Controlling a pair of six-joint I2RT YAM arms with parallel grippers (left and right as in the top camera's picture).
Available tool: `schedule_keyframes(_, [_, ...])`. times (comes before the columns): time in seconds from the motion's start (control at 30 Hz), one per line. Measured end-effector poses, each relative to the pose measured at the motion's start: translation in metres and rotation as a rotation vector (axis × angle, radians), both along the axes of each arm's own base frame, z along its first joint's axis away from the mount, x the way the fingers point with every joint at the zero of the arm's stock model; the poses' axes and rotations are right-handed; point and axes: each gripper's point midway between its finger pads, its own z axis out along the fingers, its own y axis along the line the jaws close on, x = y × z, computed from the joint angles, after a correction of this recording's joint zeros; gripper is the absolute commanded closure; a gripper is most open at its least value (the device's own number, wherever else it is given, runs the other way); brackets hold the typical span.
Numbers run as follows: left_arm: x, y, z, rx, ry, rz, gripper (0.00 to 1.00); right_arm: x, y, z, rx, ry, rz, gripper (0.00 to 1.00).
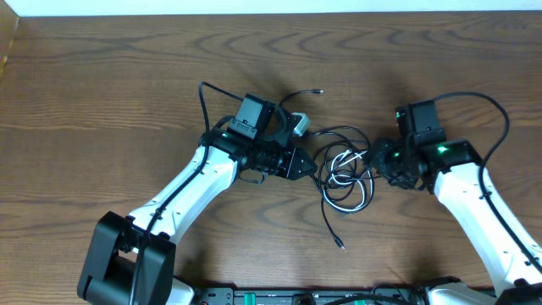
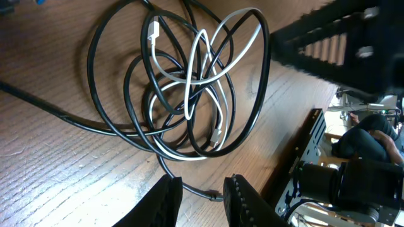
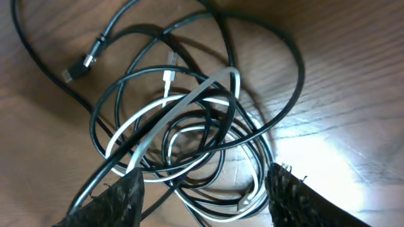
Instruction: Untangle cables
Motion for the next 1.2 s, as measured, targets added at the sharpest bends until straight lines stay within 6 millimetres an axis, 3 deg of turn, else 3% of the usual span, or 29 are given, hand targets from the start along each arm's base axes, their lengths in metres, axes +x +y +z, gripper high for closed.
schedule_keyframes(0.2, [0.0, 0.0, 0.0, 0.0, 0.0, 0.0, 0.72, 0.017, 0.03, -0.002, 0.057, -0.12, 0.047, 0.47])
schedule_keyframes(0.37, [0.0, 0.0, 0.0, 0.0, 0.0, 0.0, 0.72, 0.016, 0.036, -0.006, 0.027, -0.12, 0.032, 0.57])
schedule_keyframes(0.57, [0.0, 0.0, 0.0, 0.0, 0.0, 0.0, 0.73, 0.019, 0.047, -0.034, -0.003, -0.073, 0.008, 0.99])
schedule_keyframes(0.7, [0.0, 0.0, 0.0, 0.0, 0.0, 0.0, 0.72, 0.019, 0.05, -0.045, -0.01, -0.053, 0.024, 0.99])
schedule_keyframes(0.8, [0.0, 0.0, 0.0, 0.0, 0.0, 0.0, 0.72, 0.008, 0.05, -0.039, -0.006, -0.029, 0.086, 0.99])
schedule_keyframes(0.9, [0.0, 0.0, 0.0, 0.0, 0.0, 0.0, 0.73, -0.008, 0.044, -0.015, 0.016, 0.014, 0.153, 0.99])
schedule_keyframes(0.97, [0.0, 0.0, 0.0, 0.0, -0.001, 0.0, 0.73, -0.008, 0.04, 0.008, 0.037, -0.004, 0.18, 0.99])
schedule_keyframes(1.1, [0.0, 0.0, 0.0, 0.0, -0.001, 0.001, 0.73, 0.017, 0.04, 0.075, 0.098, -0.179, 0.294, 0.99])
schedule_keyframes(1.2, [0.001, 0.001, -0.001, 0.009, -0.006, 0.006, 0.72, 0.039, 0.052, 0.122, 0.1, -0.381, 0.454, 0.99])
